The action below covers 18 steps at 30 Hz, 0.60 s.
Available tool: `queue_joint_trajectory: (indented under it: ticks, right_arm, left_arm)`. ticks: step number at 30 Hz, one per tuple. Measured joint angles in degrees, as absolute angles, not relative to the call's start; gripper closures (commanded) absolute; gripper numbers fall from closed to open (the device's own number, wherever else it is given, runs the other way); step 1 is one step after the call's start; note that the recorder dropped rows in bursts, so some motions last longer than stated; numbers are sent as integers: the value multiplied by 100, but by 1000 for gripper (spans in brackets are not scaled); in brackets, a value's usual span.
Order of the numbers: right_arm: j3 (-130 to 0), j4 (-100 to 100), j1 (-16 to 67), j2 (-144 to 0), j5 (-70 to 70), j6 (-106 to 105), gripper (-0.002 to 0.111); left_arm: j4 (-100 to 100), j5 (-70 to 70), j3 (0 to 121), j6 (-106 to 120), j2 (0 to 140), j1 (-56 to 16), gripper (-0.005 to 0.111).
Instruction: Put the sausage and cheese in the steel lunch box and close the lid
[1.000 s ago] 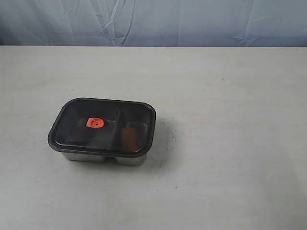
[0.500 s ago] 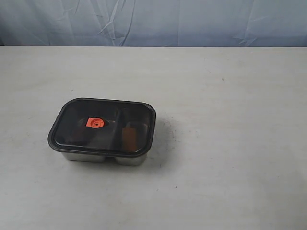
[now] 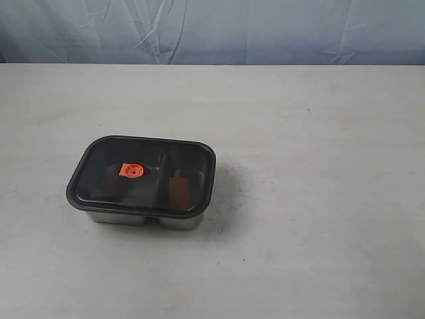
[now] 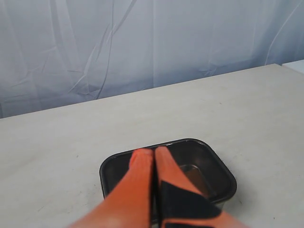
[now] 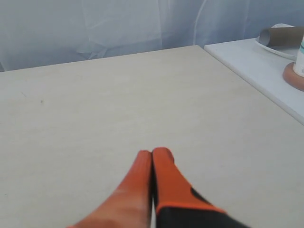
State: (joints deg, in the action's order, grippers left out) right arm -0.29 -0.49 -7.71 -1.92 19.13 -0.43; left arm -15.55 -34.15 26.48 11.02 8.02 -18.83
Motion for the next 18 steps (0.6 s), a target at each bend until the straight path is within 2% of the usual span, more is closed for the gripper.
queue_joint_trajectory:
  ticks: [12,18]
  right_arm:
    - [-29,-49,-771,-192,1913,0,108]
    - [-29,-49,-771,-192,1903,0,108]
  left_arm:
    - [-1543,-3376,2559,1102,802,-1831,107]
    - [-1441,-3240,2058,986,727,-703,107]
